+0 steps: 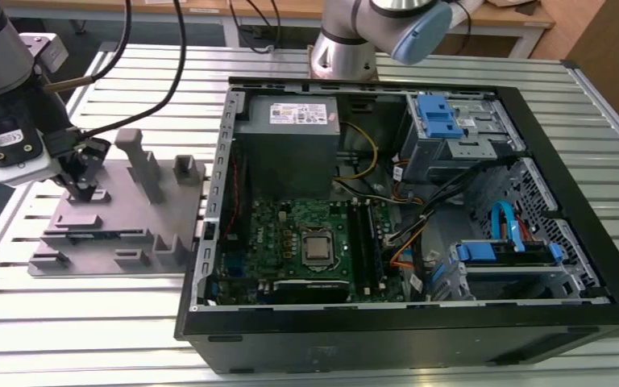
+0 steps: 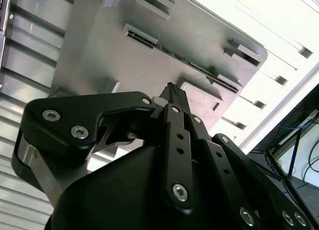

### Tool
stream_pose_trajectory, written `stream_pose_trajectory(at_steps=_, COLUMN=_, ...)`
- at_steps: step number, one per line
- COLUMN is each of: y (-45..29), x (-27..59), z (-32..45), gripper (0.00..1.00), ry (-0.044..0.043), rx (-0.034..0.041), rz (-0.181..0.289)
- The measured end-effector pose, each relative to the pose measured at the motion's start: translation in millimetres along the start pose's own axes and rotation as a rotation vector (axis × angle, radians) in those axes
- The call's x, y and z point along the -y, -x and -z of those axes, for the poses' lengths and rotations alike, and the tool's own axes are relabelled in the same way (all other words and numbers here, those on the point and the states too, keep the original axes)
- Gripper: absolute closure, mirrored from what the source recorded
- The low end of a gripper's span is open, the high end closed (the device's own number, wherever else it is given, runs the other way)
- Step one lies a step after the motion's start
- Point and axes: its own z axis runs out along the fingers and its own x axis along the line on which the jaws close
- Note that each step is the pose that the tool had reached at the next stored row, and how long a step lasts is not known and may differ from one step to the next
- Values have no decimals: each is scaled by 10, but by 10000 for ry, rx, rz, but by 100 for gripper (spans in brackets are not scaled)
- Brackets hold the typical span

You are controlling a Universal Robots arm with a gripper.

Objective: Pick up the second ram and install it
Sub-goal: 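Reach for the second ram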

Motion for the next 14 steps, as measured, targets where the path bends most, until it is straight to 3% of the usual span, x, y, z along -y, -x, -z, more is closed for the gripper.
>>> stream_pose_trajectory(at_steps=14, y=-68, x=5, z=-124, gripper=89, ry=0, rx=0, rz=2)
